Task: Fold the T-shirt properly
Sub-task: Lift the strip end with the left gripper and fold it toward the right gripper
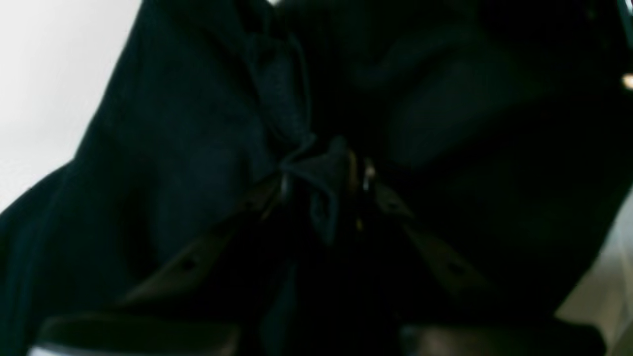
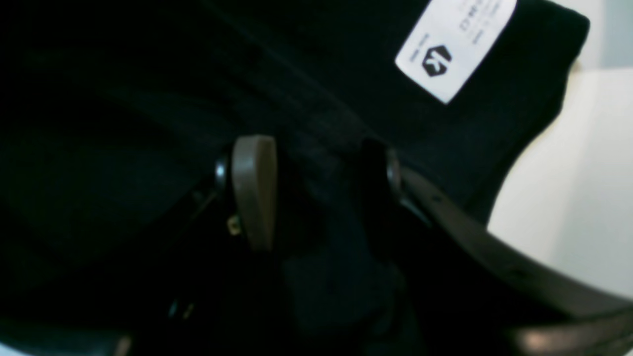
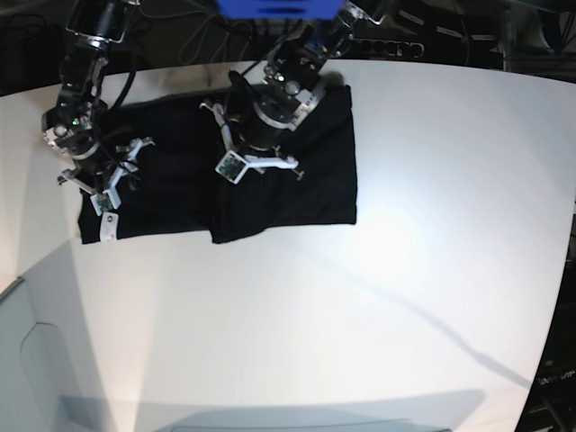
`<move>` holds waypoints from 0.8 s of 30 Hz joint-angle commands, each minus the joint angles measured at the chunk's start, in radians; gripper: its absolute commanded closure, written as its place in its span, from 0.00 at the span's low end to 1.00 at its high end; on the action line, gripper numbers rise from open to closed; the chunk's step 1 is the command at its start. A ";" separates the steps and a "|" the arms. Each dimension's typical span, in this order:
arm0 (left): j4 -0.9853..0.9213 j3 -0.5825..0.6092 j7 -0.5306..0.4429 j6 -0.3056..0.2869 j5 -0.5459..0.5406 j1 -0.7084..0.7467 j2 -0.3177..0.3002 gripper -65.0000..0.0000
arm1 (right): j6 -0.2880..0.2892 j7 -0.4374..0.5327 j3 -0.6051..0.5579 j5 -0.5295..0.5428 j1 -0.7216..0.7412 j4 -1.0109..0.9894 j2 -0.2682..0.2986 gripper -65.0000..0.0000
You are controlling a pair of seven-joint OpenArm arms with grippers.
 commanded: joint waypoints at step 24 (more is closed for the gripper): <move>0.224 -0.173 -0.029 -0.008 -0.009 0.157 -0.103 0.37 | 0.004 -0.048 0.000 -0.040 0.019 0.003 0.010 0.57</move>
